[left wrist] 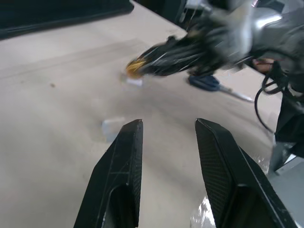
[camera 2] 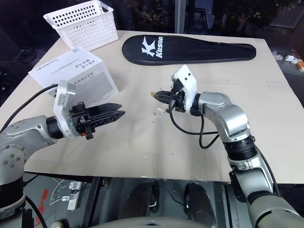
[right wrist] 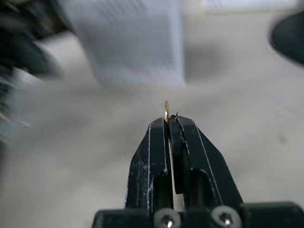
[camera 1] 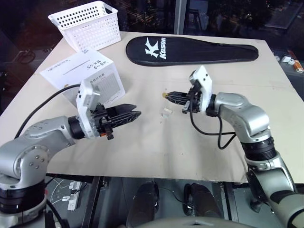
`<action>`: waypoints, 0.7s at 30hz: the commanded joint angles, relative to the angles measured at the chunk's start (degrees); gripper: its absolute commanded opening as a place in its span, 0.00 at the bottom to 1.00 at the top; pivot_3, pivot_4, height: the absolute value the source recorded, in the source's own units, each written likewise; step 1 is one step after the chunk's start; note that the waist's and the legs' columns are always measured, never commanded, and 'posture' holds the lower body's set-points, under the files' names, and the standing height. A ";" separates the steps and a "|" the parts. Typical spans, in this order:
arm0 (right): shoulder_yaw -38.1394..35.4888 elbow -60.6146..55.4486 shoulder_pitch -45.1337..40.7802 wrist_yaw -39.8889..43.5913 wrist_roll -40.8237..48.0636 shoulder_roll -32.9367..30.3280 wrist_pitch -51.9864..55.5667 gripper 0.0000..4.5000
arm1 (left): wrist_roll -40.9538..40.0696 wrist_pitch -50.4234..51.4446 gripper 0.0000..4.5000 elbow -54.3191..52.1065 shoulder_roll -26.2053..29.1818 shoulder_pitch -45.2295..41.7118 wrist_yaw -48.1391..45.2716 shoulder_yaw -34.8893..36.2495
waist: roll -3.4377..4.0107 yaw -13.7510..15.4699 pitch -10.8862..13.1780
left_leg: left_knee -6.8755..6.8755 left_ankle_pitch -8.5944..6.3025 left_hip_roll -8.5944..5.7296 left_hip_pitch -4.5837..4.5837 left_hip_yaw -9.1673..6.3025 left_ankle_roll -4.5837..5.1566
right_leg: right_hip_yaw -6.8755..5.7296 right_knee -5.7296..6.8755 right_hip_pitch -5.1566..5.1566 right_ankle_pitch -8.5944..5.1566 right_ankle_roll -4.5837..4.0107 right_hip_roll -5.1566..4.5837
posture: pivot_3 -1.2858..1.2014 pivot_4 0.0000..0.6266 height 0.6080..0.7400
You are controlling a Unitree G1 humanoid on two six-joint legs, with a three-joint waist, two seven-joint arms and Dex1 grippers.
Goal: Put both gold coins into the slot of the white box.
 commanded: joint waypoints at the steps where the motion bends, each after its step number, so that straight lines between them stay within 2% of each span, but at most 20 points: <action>1: -4.49 -7.47 -1.00 0.37 9.14 -0.16 5.91 0.00 | -4.95 1.68 0.24 1.77 -1.22 -5.52 1.18 -1.45 | 0.01 0.05 0.01 | 0.00 -0.01 0.00 0.00 0.00 0.02 | 0.00 0.00 0.00 0.00 0.00 0.00 | 0.52 0.24 1.00; 2: -5.04 -8.75 -1.17 -0.28 10.66 -0.24 7.14 0.00 | -5.32 1.96 0.13 2.42 -1.49 -7.24 1.16 -2.48 | 0.00 0.05 0.00 | 0.00 -0.01 -0.01 -0.02 0.00 0.02 | 0.00 0.01 0.00 0.00 0.00 0.00 | 0.52 0.24 1.00; 12: -6.48 -13.21 -1.14 -3.92 18.13 -1.93 10.60 0.00 | -5.74 1.81 0.13 5.76 -2.45 -13.70 -0.95 -7.64 | 0.01 -0.11 0.01 | -0.01 -0.01 -0.11 -0.01 0.01 0.03 | 0.03 0.01 -0.01 0.00 0.00 0.02 | 0.52 0.24 1.00; 21: -5.32 -13.48 -0.82 -4.75 20.18 -3.05 10.36 0.00 | -6.90 2.44 0.13 5.97 -2.97 -14.78 -1.18 -7.62 | 0.01 -0.10 0.00 | -0.02 -0.02 -0.10 -0.01 0.01 0.05 | 0.03 -0.01 0.00 0.00 0.01 -0.01 | 0.52 0.24 1.00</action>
